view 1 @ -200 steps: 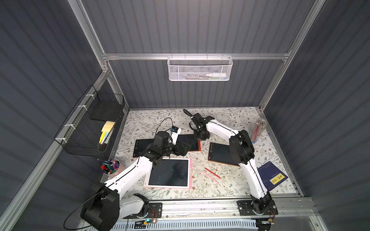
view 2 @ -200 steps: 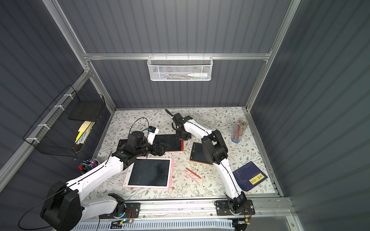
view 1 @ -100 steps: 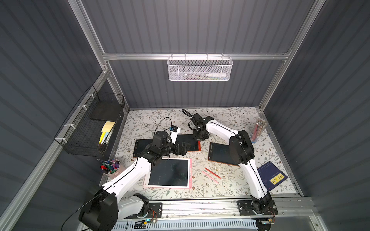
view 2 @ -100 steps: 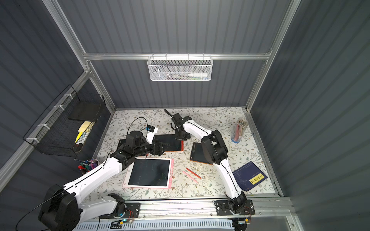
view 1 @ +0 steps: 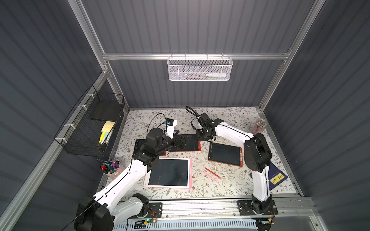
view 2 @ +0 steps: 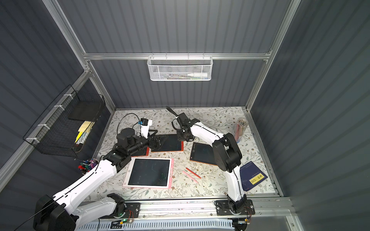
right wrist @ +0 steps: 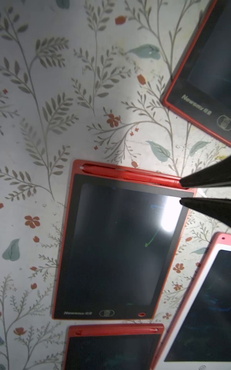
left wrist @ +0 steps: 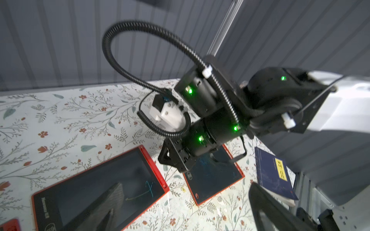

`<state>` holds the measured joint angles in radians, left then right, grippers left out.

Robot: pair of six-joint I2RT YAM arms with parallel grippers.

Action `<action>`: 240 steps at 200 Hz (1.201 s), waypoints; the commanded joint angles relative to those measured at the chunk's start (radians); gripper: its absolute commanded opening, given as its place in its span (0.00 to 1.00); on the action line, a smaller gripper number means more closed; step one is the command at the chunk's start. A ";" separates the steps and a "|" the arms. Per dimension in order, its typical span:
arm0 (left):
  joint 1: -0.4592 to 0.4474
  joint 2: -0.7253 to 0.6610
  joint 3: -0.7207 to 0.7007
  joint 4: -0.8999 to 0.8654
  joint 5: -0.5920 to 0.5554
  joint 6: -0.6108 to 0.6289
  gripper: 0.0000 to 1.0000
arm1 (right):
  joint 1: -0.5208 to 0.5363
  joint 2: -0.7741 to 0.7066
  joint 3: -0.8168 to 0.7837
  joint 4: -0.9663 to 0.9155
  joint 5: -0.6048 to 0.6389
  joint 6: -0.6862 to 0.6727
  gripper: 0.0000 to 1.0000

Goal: Place the stylus back onto the writing tablet
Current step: Place the stylus on the writing tablet.

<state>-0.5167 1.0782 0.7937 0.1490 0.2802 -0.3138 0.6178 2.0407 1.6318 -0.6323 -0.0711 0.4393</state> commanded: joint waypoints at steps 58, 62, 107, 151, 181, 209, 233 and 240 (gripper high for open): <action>-0.003 0.033 -0.014 0.042 -0.133 -0.082 0.99 | -0.002 -0.094 -0.098 0.109 -0.049 -0.065 0.10; -0.003 0.034 -0.017 0.048 -0.132 -0.083 0.99 | -0.001 -0.096 -0.101 0.108 -0.045 -0.067 0.10; -0.003 0.055 -0.051 0.090 -0.161 -0.126 0.99 | -0.009 -0.134 -0.156 0.137 -0.062 -0.098 0.08; -0.003 0.097 -0.057 0.126 -0.181 -0.133 0.99 | -0.016 -0.117 -0.156 0.148 -0.070 -0.105 0.07; -0.003 0.118 -0.057 0.124 -0.180 -0.125 0.99 | -0.018 -0.107 -0.149 0.158 -0.079 -0.104 0.07; -0.003 0.129 -0.070 0.145 -0.159 -0.120 0.99 | -0.026 -0.099 -0.141 0.152 -0.070 -0.105 0.05; -0.003 0.145 -0.069 0.163 -0.154 -0.120 0.99 | -0.046 -0.098 -0.147 0.152 -0.112 -0.122 0.05; -0.004 0.146 -0.069 0.165 -0.154 -0.119 0.99 | -0.050 -0.097 -0.146 0.152 -0.124 -0.126 0.05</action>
<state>-0.5167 1.2106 0.7345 0.2779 0.1154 -0.4347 0.5896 1.9251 1.4811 -0.4812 -0.1497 0.3470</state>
